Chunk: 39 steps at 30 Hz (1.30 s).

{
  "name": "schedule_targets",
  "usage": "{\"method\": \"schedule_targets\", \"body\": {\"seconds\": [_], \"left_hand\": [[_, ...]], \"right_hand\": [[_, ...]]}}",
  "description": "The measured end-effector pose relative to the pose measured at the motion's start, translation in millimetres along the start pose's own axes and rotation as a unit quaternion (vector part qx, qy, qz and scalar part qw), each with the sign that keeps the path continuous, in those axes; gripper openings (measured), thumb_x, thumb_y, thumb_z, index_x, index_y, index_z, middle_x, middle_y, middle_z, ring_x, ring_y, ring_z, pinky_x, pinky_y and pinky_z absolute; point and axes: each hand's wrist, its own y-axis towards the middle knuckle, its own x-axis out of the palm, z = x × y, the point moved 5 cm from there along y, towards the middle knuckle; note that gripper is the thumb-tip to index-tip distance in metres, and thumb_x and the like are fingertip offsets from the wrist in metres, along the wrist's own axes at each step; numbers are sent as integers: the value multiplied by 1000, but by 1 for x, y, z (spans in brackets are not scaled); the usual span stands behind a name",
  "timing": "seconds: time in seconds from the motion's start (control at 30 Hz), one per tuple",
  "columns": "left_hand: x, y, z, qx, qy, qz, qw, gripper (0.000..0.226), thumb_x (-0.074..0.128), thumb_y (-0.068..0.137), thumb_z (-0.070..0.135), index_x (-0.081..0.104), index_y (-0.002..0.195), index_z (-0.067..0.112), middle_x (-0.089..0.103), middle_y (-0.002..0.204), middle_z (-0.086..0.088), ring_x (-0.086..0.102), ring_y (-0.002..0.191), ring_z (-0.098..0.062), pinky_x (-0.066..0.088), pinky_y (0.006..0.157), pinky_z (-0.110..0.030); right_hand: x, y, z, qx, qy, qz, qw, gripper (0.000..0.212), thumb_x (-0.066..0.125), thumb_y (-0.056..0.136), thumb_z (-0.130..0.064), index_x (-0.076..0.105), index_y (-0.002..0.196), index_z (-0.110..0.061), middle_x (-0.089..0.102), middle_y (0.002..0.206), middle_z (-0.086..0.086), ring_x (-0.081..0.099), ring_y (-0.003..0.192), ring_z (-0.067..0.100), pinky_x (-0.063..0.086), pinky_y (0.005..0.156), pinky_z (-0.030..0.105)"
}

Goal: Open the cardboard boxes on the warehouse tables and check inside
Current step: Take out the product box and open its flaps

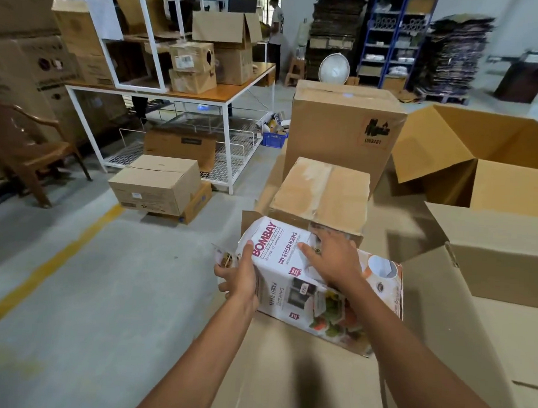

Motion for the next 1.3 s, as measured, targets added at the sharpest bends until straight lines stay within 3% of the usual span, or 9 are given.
{"method": "schedule_targets", "body": {"seconds": [0.13, 0.27, 0.4, 0.57, 0.8, 0.93, 1.03, 1.2, 1.3], "left_hand": [[1, -4, -2, 3, -96, -85, 992, 77, 72, 81, 50, 32, 141, 24, 70, 114, -12, 73, 91, -29, 62, 74, -46], [-12, -13, 3, 11, -90, -123, 988, 55, 53, 96, 54, 51, 132, 12, 77, 99, -8, 74, 76, -22, 50, 51, -25], [-28, -28, 6, 18, -139, -144, 980, 61, 45, 96, 61, 60, 126, 11, 76, 105, -13, 73, 96, -33, 59, 63, -36], [-45, -76, 33, 32, -164, -212, 963, 49, 38, 101, 53, 69, 102, 16, 76, 100, -14, 73, 83, -29, 58, 67, -36], [-75, -129, 81, 94, -180, -295, 934, 53, 33, 102, 53, 65, 117, 14, 74, 96, -14, 71, 77, -26, 55, 64, -31], [-93, -151, 83, 116, -157, -332, 923, 75, 45, 87, 68, 58, 133, 10, 67, 121, -25, 65, 108, -45, 52, 90, -58], [-100, -159, 72, 142, -126, -352, 917, 84, 58, 75, 70, 56, 136, 13, 65, 125, -26, 62, 115, -47, 46, 98, -69], [-115, -189, 67, 230, -45, -333, 913, 55, 50, 95, 48, 59, 129, 6, 69, 117, -19, 68, 104, -27, 57, 87, -41], [-117, -201, 60, 241, 21, -336, 910, 27, 54, 99, 36, 64, 111, 14, 72, 106, -7, 67, 104, -25, 51, 91, -39]], "right_hand": [[3, -11, -4, 5, 18, 14, 1000, 62, 50, 92, -63, 53, 139, -22, 59, 137, 6, 50, 128, 26, 37, 105, 40], [0, -33, -21, 30, 23, 67, 997, 59, 54, 88, -65, 56, 133, -27, 59, 134, 3, 50, 125, 24, 37, 103, 41], [-9, -67, -42, 75, 15, 103, 992, 61, 53, 87, -67, 55, 136, -31, 47, 149, 4, 42, 134, 27, 30, 106, 43], [-36, -119, -61, 107, 76, 177, 975, 54, 56, 87, -63, 61, 128, -29, 57, 132, 2, 48, 121, 25, 34, 101, 44], [-49, -187, -86, 62, 257, 289, 920, 38, 71, 86, -43, 60, 117, -25, 56, 111, -5, 52, 106, 16, 46, 90, 36], [-43, -227, -93, 63, 268, 296, 915, 35, 69, 87, -44, 57, 113, -24, 57, 108, -4, 52, 99, 12, 38, 76, 18], [-38, -252, -92, 63, 282, 289, 913, 32, 70, 87, -42, 54, 111, -26, 55, 103, -11, 55, 91, 5, 43, 70, 19], [-37, -285, -90, 92, 298, 297, 902, 54, 52, 85, -69, 53, 116, -25, 59, 107, -9, 59, 94, 2, 48, 66, 14], [-49, -293, -92, 106, 324, 340, 877, 73, 35, 80, -87, 49, 116, -25, 63, 102, -3, 65, 91, 15, 57, 71, 42]]}}
